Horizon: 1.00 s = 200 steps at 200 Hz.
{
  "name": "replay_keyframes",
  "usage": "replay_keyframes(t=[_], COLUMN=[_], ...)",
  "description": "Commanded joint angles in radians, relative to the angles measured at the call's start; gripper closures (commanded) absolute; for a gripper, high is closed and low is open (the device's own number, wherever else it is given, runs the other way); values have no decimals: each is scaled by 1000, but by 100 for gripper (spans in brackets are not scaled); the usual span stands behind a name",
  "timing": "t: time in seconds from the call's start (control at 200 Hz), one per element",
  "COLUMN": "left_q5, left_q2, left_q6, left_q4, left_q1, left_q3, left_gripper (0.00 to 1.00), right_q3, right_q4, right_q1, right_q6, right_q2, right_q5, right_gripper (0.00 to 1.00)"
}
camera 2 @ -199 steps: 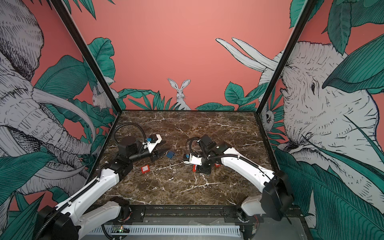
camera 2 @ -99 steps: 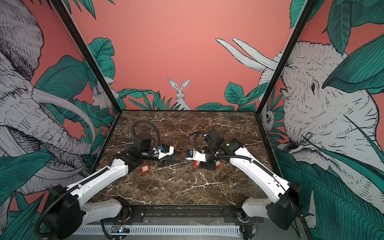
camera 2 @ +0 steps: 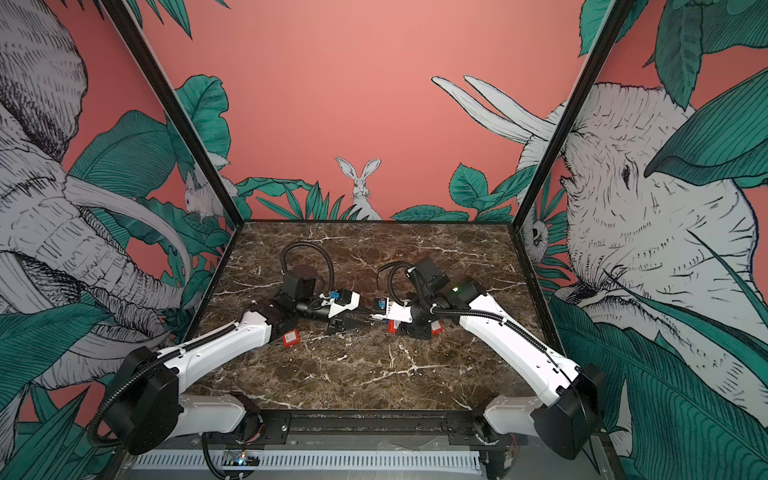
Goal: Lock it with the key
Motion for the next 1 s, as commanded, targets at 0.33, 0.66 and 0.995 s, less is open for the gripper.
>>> replay_keyframes(t=[0.33,0.66,0.995], left_q5=[-2,33,86], left_q2=[31,64,90], left_q6=[-30,-191,-398], left_q4=[61,218,531], left_q1=[-24,-27,-26], left_q3=[23,24,-23], left_gripper=[90,100,100], right_q3=[19,38,79], right_q4=[42,11,-109], right_q1=[-2,-22,-166], right_q6=[-33,10,-26], right_q2=[7,-25,-21], right_q5=[16,-28,-130], right_gripper=[75,39,39])
